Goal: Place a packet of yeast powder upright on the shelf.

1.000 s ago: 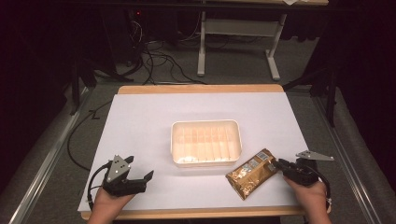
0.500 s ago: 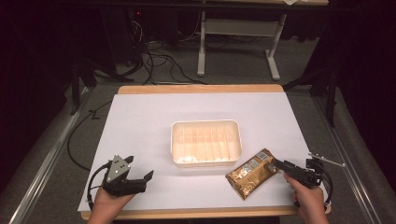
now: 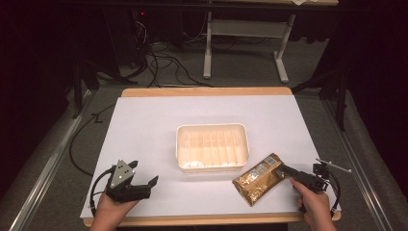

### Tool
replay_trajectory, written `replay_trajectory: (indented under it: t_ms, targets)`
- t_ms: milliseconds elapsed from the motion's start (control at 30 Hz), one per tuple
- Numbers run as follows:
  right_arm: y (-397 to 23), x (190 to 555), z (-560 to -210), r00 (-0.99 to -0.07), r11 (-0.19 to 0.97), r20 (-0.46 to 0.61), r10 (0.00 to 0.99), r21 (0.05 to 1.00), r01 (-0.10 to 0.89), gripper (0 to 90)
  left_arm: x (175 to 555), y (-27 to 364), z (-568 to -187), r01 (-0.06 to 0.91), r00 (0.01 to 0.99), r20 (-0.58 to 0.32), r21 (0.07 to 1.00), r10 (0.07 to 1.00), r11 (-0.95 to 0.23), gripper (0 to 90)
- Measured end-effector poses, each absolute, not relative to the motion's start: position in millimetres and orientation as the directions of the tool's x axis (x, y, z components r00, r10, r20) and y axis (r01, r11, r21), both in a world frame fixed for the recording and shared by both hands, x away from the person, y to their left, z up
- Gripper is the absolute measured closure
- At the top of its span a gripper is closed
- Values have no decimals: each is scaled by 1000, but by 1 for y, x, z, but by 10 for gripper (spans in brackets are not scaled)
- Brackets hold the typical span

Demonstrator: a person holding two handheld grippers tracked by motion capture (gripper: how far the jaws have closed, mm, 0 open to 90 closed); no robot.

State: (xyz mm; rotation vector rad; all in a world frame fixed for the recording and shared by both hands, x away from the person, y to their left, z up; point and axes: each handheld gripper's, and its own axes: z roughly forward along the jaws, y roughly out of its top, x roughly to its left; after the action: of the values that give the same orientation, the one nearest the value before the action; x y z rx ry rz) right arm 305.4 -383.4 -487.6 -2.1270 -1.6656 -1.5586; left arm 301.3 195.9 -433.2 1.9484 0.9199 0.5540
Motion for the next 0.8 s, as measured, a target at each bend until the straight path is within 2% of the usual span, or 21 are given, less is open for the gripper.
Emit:
replay_trajectory:
  t_ms: [167,433,533,567,667,700,800]
  targets:
    - [-381,307,-489,-68,-431,705,706,503,749,514,302,196,-434,385,626,24,860,780,-336,125]
    - [-384,309,-492,-53,-430,698,714,497,753,671,302,196,-433,384,625,26,859,780,-337,125]
    - [-384,310,-492,-50,-428,694,718,497,755,693,301,195,-434,386,626,25,859,780,-337,125]
    - [-383,310,-492,-46,-420,683,729,499,758,734,301,195,-434,385,626,25,859,780,-337,126]
    - [-384,310,-492,-46,-411,670,741,506,758,770,301,195,-434,385,626,26,859,780,-337,126]
    - [-384,311,-492,-46,-404,663,747,509,760,820,301,196,-434,385,626,26,859,779,-338,126]
    - [-384,311,-491,-54,-399,657,752,519,756,838,302,196,-434,386,626,25,858,780,-338,126]
